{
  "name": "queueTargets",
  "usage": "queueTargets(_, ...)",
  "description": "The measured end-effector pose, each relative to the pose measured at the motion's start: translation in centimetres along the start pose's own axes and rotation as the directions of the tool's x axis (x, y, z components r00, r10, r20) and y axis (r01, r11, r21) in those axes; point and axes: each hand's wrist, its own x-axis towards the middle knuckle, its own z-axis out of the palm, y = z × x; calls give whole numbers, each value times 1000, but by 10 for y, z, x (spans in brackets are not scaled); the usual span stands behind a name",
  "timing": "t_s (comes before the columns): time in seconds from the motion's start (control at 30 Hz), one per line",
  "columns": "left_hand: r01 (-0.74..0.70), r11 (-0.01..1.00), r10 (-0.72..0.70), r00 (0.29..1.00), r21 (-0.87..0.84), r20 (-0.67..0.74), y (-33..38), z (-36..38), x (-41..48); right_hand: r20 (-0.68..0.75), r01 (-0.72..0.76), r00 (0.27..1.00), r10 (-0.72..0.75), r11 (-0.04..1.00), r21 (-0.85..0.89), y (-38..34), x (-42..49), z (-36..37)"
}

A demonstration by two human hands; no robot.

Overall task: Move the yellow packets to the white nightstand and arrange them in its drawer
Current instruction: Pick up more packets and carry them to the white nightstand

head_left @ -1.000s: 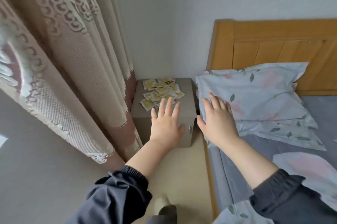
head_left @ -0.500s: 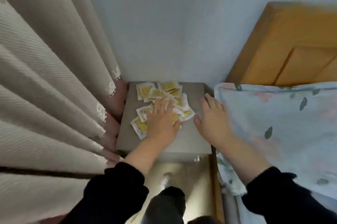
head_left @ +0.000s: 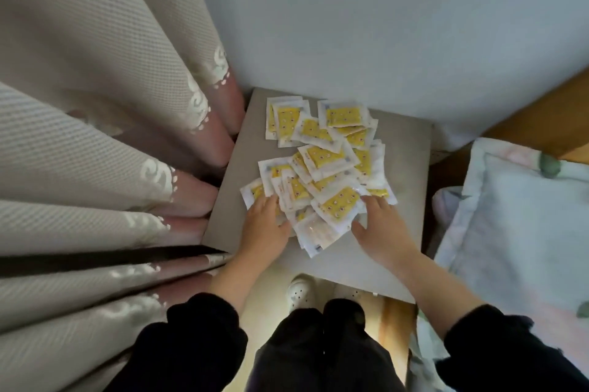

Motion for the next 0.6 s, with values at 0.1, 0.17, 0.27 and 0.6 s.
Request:
queueTargets(0.1, 53, 968, -74, 994, -246, -78, -14, 14, 9, 189, -240, 965, 183, 907, 346, 3, 22, 20)
queueTargets(0.17, 6, 970, -33, 994, -242, -106, -14, 24, 14, 359, -488, 872, 333, 662, 569, 6, 36, 30)
queueTargets(0.27, -187, 982, 189, 980, 24, -68, -4, 38, 27, 543, -678, 719, 435, 267, 685, 12, 52, 37)
queueTargets(0.6, -344, 840, 269, 936, 420, 228, 1, 63, 54, 542, -658, 692, 477, 106, 746, 6, 75, 28)
